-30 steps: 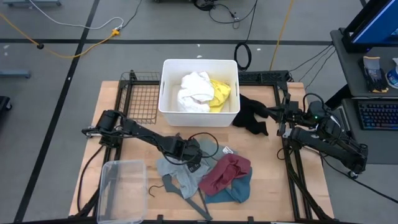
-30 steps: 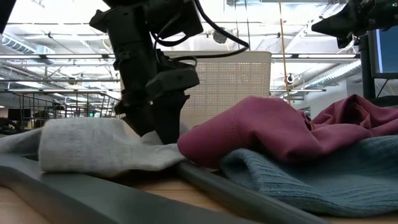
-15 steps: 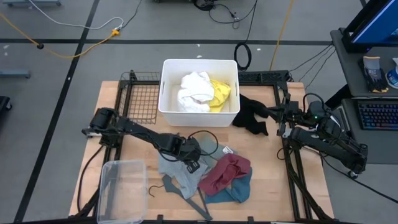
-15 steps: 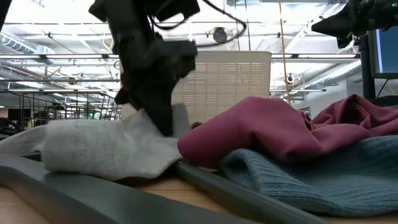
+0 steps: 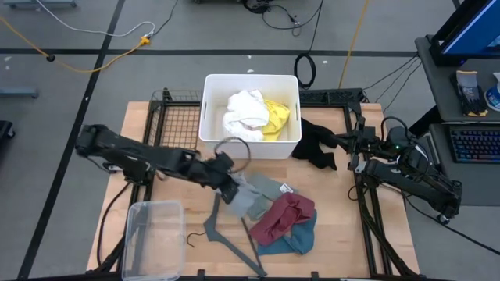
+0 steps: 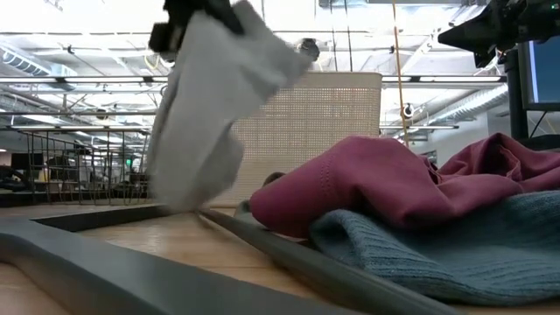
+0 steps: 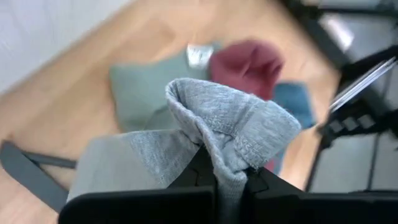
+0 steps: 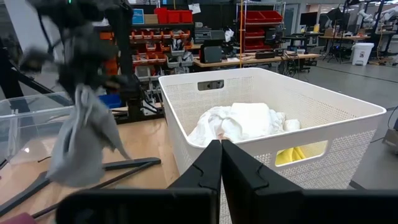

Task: Pick & Place Cloths
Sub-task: Put the gray pants into the gold wire basket

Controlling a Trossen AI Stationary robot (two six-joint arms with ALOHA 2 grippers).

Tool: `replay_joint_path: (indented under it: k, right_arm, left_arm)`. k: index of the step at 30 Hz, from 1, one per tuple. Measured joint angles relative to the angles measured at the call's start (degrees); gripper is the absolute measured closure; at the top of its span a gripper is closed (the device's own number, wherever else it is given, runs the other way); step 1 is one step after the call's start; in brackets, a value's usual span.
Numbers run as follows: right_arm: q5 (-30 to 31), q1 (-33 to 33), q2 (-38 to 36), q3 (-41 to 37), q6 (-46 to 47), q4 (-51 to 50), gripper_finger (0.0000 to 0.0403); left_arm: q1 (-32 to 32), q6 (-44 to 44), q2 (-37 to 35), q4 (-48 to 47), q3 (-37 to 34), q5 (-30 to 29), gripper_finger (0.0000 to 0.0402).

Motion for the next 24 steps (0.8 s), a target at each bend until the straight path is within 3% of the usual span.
replay_joint_path:
  k: [7, 15, 24]
  right_arm:
    - [0.0, 0.0, 0.0, 0.0, 0.0, 0.0, 0.0399]
    - [0.0, 0.0, 0.0, 0.0, 0.0, 0.0, 0.0399]
    - [0.0, 0.0, 0.0, 0.0, -0.1, 0.0, 0.0399]
  left_arm:
    - [-0.2, 3.4, -10.7, 5.8, 0.0, -12.8, 0.0396]
    - [0.0, 18.6, -18.7, 15.6, 0.1, -32.3, 0.0397]
    - [0.1, 36.0, -24.2, 21.1, 0.1, -60.0, 0.0398]
